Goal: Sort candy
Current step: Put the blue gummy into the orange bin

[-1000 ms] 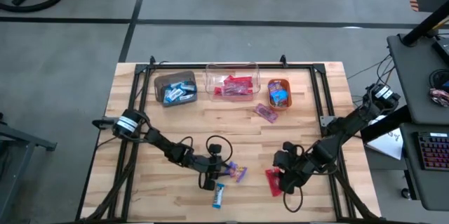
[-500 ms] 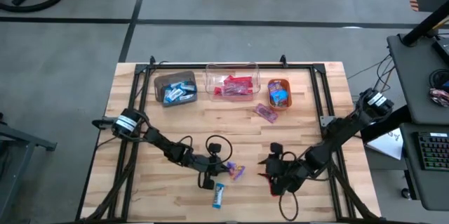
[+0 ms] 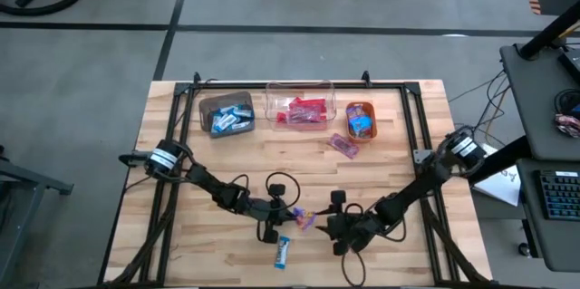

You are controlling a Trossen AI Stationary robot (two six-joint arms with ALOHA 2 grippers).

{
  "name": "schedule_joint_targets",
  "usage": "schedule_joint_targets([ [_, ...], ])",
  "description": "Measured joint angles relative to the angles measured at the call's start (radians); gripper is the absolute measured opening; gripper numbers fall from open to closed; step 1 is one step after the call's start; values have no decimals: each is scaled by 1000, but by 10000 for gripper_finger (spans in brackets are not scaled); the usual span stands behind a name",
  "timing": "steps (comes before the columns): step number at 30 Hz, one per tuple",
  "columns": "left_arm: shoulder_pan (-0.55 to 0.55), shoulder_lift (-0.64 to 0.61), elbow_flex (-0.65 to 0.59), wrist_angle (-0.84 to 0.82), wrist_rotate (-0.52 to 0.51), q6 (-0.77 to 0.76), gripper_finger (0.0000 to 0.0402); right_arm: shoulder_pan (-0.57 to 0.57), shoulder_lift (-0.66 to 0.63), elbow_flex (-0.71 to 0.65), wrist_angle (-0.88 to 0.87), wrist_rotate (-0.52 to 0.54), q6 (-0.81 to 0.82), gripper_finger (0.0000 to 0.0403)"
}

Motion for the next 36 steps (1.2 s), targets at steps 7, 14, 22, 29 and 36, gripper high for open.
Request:
schedule_joint_targets([
  [7,2,0,0,1,0,0,1,-47,79,0,42,-27,-26,173],
  [14,10,-1,0,2,0,-5,1,-75,145,57,46,-37,-107,173],
  [22,12,-1,0,8,0,-12,1,-87,188,148,-25,-58,-182,97],
  [29,12,-24,1,1,-2,-22,4,-87,173,226,-223,-55,-143,15],
  [36,11,-138,-1,-134,0,11,11,-92,167,360,-475,-54,-123,11],
])
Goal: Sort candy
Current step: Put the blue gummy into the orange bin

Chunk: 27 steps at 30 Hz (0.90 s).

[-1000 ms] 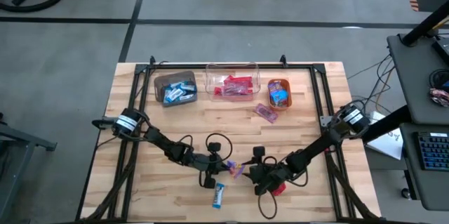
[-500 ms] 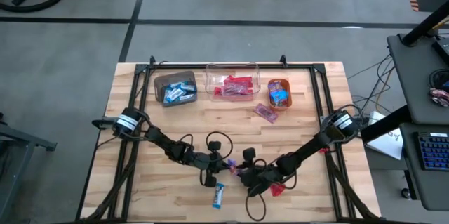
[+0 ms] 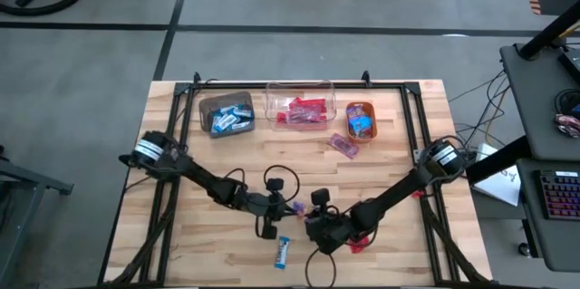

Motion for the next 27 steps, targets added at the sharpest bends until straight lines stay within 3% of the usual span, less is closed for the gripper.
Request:
schedule_joint_targets([
  [10,0,-218,2,-351,0,23,11,-23,-79,142,-405,-4,21,9],
  [17,-21,-348,2,-406,0,15,11,-98,-264,148,-643,79,86,9],
  [24,-39,-408,2,-397,1,-34,11,-327,-518,88,-770,98,217,9],
  [27,-39,-405,2,-394,0,-56,11,-474,-610,50,-800,40,226,9],
])
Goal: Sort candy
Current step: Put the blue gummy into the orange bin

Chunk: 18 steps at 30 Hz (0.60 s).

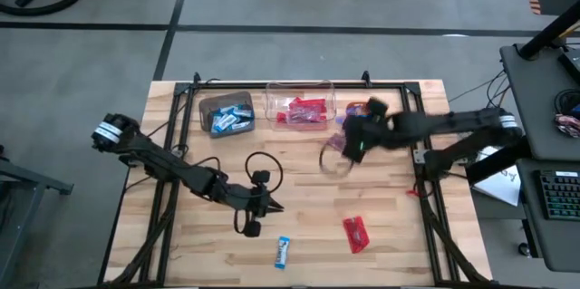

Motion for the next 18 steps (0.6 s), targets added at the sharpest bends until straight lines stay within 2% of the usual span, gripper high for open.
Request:
schedule_joint_targets([
  [6,-1,36,0,38,-53,-16,11,-300,-112,-118,62,-152,-69,11],
  [9,-1,50,0,50,-85,-16,11,-413,-137,-202,162,-170,-108,11],
  [14,0,53,0,57,-89,-19,11,-520,-148,-348,406,-207,-202,12],
  [18,0,53,0,57,-89,-21,11,-555,-141,-410,483,-224,-214,12],
])
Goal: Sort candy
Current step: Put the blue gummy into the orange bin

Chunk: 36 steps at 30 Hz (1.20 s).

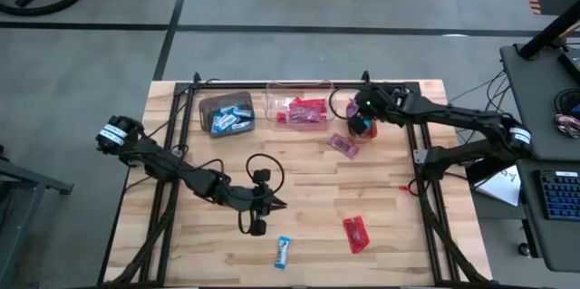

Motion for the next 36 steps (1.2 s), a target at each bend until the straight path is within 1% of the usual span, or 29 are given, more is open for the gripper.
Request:
schedule_joint_targets([
  [5,0,0,0,6,0,10,11,-8,6,-35,0,0,1,13],
  [11,1,2,0,10,-91,16,11,-8,6,-64,13,1,12,13],
  [14,1,2,0,10,-105,16,11,-7,6,-67,26,-6,3,13],
  [17,1,2,0,10,-105,16,11,-7,6,-67,26,-41,1,19],
  [20,1,2,0,11,-105,16,11,-7,6,-67,24,-52,9,46],
  [26,1,2,0,11,-105,15,11,-7,6,-68,21,-54,34,128],
  [29,1,2,0,11,-105,7,11,-7,2,-68,13,-60,59,162],
  [32,1,2,0,11,-105,0,11,-7,-7,-62,-15,-63,84,186],
  [36,1,2,-1,11,-105,-2,11,-6,-9,-14,-132,-64,126,206],
])
